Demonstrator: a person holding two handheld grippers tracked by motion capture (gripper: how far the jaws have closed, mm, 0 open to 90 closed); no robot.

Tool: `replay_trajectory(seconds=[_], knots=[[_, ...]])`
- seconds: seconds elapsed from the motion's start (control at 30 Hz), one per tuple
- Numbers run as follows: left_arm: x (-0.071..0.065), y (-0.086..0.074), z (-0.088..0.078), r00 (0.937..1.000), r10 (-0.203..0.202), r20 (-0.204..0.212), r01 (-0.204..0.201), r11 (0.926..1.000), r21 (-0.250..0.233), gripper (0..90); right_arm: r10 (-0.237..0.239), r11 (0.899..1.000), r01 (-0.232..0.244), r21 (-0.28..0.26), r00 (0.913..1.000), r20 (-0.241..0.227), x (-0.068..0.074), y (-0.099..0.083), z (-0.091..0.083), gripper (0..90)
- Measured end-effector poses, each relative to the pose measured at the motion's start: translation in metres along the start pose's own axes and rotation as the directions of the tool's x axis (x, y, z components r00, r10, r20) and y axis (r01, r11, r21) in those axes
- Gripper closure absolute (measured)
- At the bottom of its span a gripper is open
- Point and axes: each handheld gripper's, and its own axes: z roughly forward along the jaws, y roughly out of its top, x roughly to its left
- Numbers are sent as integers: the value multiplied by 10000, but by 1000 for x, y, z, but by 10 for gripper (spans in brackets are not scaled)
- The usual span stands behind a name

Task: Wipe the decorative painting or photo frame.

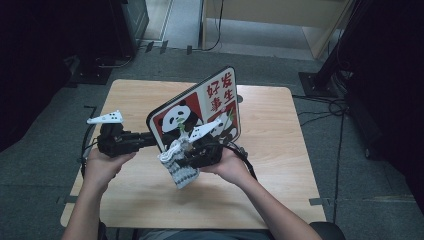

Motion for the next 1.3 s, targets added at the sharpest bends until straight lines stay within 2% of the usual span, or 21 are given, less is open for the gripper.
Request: replay_trajectory(seconds=[0.53,0.57,0.7,0.87,1.3], knots=[[0,0,0,10000,-12,10,12,10000,5,704,28,9999,-28,161,10000,-21,-4,-21,11,755],[0,0,0,10000,-11,10,11,10000,9,704,167,9996,-166,241,9999,-21,-3,-22,11,755],[0,0,0,10000,-17,18,17,10000,-9,702,185,9995,-185,270,9998,2,-5,-28,14,755],[0,0,0,10000,-6,26,6,10000,-6,703,423,9982,-423,425,9991,13,-6,-35,17,755],[0,-1,0,10000,-30,26,30,10000,-10,703,518,9967,-514,626,9986,-45,-9,-45,24,754]])
